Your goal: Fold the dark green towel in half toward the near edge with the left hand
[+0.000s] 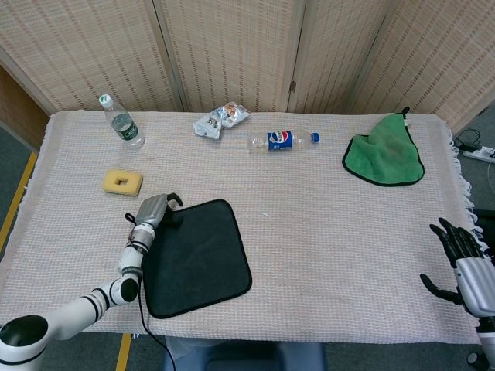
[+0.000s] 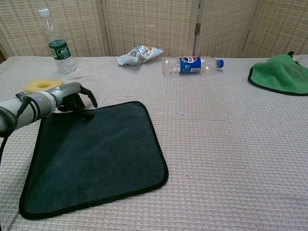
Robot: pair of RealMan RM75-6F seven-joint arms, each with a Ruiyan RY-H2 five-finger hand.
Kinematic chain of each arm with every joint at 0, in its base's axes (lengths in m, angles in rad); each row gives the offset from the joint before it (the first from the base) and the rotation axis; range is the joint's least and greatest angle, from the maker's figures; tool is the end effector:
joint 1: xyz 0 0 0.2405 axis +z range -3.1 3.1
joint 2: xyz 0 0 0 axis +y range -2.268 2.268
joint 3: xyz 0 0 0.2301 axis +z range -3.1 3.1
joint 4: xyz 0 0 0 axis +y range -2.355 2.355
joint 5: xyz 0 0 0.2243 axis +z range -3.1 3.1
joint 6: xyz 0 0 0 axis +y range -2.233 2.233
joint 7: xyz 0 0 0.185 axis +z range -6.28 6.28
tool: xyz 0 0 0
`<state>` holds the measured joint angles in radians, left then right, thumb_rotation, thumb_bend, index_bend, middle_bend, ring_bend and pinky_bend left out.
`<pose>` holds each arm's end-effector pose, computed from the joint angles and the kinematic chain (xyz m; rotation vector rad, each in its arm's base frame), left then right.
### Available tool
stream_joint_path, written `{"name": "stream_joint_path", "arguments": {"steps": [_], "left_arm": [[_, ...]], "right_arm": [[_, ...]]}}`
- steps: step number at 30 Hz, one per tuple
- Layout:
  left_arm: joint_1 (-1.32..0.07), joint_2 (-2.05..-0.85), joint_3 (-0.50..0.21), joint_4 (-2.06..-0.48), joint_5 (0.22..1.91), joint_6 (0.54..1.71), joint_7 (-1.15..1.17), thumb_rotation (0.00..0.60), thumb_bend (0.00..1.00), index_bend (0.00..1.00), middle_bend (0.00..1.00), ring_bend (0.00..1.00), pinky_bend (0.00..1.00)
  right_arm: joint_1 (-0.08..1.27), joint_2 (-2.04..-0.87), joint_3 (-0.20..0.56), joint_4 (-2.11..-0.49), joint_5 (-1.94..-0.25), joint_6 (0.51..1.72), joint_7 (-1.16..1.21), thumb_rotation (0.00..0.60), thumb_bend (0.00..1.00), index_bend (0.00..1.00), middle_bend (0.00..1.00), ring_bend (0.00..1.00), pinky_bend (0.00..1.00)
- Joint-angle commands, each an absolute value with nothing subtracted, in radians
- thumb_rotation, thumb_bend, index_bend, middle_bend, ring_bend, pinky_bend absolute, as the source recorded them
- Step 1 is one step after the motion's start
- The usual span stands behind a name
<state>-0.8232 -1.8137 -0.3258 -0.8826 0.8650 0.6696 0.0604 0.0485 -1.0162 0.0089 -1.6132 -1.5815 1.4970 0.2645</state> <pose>-0.1958 0.4450 -0.0768 -1.4976 -1.3982 -0.8409 -0.3002 -0.2014 0.1547 1.3841 -1.0475 1.0184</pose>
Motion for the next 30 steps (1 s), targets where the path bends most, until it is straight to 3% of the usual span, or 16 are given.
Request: {"name": "stream_joint_path", "arguments": {"steps": [1,12,21,30], "left_arm": [[-0.822,-1.818,-0.322,-0.876,0.875,0.673,0.052,0.6,0.32,0.4,1.0,1.0,1.0],[-0.814,-1.82,-0.322,-0.889,0.9,0.696,0.031,0.6,0.38,0.55,1.0,1.0,1.0],[-0.797,-1.815,-0.315,-0.917,0.932,0.743,0.027,0.6,0.43,0.59,1.0,1.0,1.0],[-0.728,-1.756,-0.265,-1.1,1.018,0.883,0.058,0.6,0.52,0.62,1.0,1.0,1.0]], "right_arm": [[0.048,-1.016,0.009,-1.614,-1.582,1.498,0.265,0.6,0.34,0.0,0.0,0.0,0.0],[0.044,-1.015,0.009,-1.613,-1.587,1.507,0.267,0.6,0.34,0.0,0.0,0.0,0.0],[0.044,-1.015,0.006,-1.616,-1.593,1.506,0.264,0.6,0.34,0.0,0.0,0.0,0.0],[0.04,-1.013,-0.001,-1.623,-1.617,1.524,0.261,0.6,0.34,0.0,0.0,0.0,0.0]]}}
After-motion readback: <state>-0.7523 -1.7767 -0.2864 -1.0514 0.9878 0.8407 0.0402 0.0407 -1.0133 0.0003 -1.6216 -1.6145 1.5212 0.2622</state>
